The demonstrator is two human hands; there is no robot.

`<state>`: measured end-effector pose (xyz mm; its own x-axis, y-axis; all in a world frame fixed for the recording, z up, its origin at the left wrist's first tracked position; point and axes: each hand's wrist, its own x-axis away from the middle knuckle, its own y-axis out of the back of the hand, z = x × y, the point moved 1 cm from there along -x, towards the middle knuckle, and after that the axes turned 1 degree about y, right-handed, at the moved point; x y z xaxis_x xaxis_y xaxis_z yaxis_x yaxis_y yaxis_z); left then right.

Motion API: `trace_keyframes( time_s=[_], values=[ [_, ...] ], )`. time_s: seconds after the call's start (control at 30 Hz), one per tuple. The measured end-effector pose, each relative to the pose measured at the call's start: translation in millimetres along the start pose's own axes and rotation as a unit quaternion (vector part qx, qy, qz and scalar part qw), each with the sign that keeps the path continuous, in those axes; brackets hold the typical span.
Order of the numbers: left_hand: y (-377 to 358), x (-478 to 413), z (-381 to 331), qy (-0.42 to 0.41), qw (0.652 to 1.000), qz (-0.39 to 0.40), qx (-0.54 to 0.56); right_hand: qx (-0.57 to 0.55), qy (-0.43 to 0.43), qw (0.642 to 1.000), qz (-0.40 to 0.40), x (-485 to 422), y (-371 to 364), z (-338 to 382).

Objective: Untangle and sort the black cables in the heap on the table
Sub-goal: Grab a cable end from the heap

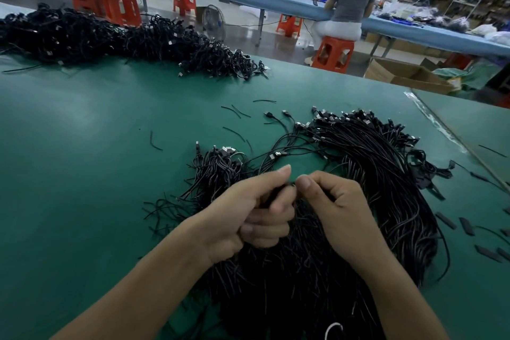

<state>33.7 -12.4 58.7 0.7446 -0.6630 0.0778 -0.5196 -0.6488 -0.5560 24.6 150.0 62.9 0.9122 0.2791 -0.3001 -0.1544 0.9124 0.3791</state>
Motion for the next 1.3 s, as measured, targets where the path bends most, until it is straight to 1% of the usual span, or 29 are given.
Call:
trace_keyframes(
  time_s=[0.07, 0.1, 0.13, 0.17, 0.23, 0.3, 0.37, 0.4, 0.43, 0.47, 0.5, 0.53, 0.57, 0.6, 0.63, 0.7, 0.73, 0.77, 0.83, 0.87, 0.9, 0.97, 1.03, 1.07, 1.13, 1.17, 1.2, 1.27, 1.3],
  values=[
    [0.2, -0.7, -6.3, -0.04, 0.985, 0.065, 0.155, 0.01, -0.009, 1.0, 0.027, 3.2, -5.3, -0.6],
    [0.3, -2.3, -9.2, -0.068, 0.973, 0.064, 0.21, 0.025, -0.013, 0.998, 0.051, 4.9, -7.8, -0.2],
    [1.5, -4.8, -10.6, -0.105, 0.967, 0.031, 0.23, 0.044, -0.017, 0.996, 0.079, 7.0, -9.9, 0.6],
    [2.9, -7.2, -11.3, -0.148, 0.965, -0.025, 0.215, 0.062, -0.02, 0.992, 0.108, 9.1, -11.2, 1.5],
    [8.0, -11.7, -8.7, -0.235, 0.954, -0.131, 0.133, 0.098, -0.019, 0.984, 0.15, 12.6, -10.1, 4.3],
    [15.1, -14.7, -2.3, -0.303, 0.932, -0.201, 0.002, 0.118, -0.018, 0.979, 0.165, 14.0, -6.5, 8.7],
    [20.8, -14.3, 2.9, -0.338, 0.881, -0.28, -0.177, 0.127, -0.013, 0.978, 0.166, 13.4, -3.2, 15.9],
    [21.7, -13.2, 3.8, -0.333, 0.856, -0.298, -0.259, 0.135, -0.004, 0.978, 0.157, 12.1, -1.5, 19.8],
    [19.9, -11.9, 3.8, -0.311, 0.841, -0.291, -0.333, 0.146, 0.008, 0.979, 0.141, 9.7, 0.6, 22.8],
    [16.5, -10.4, 4.0, -0.273, 0.836, -0.268, -0.394, 0.157, 0.021, 0.98, 0.121, 7.0, 2.9, 25.4],
    [12.7, -9.2, 4.7, -0.223, 0.842, -0.24, -0.428, 0.162, 0.034, 0.981, 0.1, 3.9, 5.3, 27.0],
    [9.6, -7.6, 5.6, -0.165, 0.867, -0.213, -0.419, 0.159, 0.046, 0.983, 0.081, 1.0, 8.1, 27.9],
    [6.6, -5.8, 6.1, -0.11, 0.902, -0.184, -0.375, 0.145, 0.056, 0.986, 0.062, -1.7, 10.9, 27.9],
    [4.2, -3.6, 5.8, -0.063, 0.927, -0.164, -0.331, 0.126, 0.06, 0.989, 0.042, -4.1, 13.5, 27.7],
    [3.3, -1.4, 5.5, -0.037, 0.942, -0.15, -0.299, 0.107, 0.06, 0.992, 0.023, -6.2, 15.4, 26.9],
    [2.5, 1.7, 2.1, -0.024, 0.972, -0.117, -0.205, 0.071, 0.057, 0.996, -0.006, -8.9, 16.2, 23.3],
    [2.7, 2.2, -0.7, -0.031, 0.988, -0.085, -0.122, 0.056, 0.05, 0.997, -0.014, -9.3, 14.6, 20.6],
    [3.2, 2.4, -4.5, -0.038, 0.998, -0.047, -0.033, 0.046, 0.039, 0.998, -0.02, -9.2, 12.1, 17.6],
    [3.8, 1.2, -11.7, -0.073, 0.992, 0.013, 0.099, 0.048, 0.01, 0.999, -0.019, -6.3, 4.5, 11.7],
    [3.4, -0.2, -14.6, -0.1, 0.985, 0.011, 0.138, 0.058, -0.006, 0.998, -0.008, -3.8, 0.6, 9.1],
    [3.6, -2.2, -16.1, -0.13, 0.978, -0.016, 0.16, 0.07, -0.021, 0.997, 0.011, -0.7, -3.4, 7.0],
    [7.2, -6.1, -16.9, -0.2, 0.961, -0.103, 0.159, 0.101, -0.035, 0.992, 0.069, 6.1, -10.4, 5.9],
    [12.0, -9.9, -14.3, -0.265, 0.945, -0.16, 0.104, 0.137, -0.033, 0.981, 0.134, 12.2, -14.5, 8.2],
    [14.1, -11.5, -12.2, -0.287, 0.938, -0.186, 0.053, 0.147, -0.035, 0.976, 0.158, 14.8, -14.9, 10.5],
    [17.5, -12.3, -7.0, -0.306, 0.912, -0.252, -0.101, 0.167, -0.027, 0.969, 0.18, 17.8, -12.6, 17.1],
    [18.0, -11.3, -4.8, -0.302, 0.892, -0.278, -0.191, 0.185, -0.014, 0.966, 0.178, 17.8, -10.1, 21.1],
    [18.0, -10.5, -2.6, -0.283, 0.875, -0.285, -0.271, 0.201, 0.002, 0.965, 0.169, 16.9, -7.0, 24.9],
    [14.7, -8.7, 0.6, -0.21, 0.861, -0.245, -0.393, 0.207, 0.03, 0.968, 0.139, 13.7, 0.5, 30.1],
    [12.6, -7.9, 1.9, -0.176, 0.86, -0.215, -0.428, 0.202, 0.039, 0.971, 0.12, 12.0, 4.4, 31.8]
  ],
)
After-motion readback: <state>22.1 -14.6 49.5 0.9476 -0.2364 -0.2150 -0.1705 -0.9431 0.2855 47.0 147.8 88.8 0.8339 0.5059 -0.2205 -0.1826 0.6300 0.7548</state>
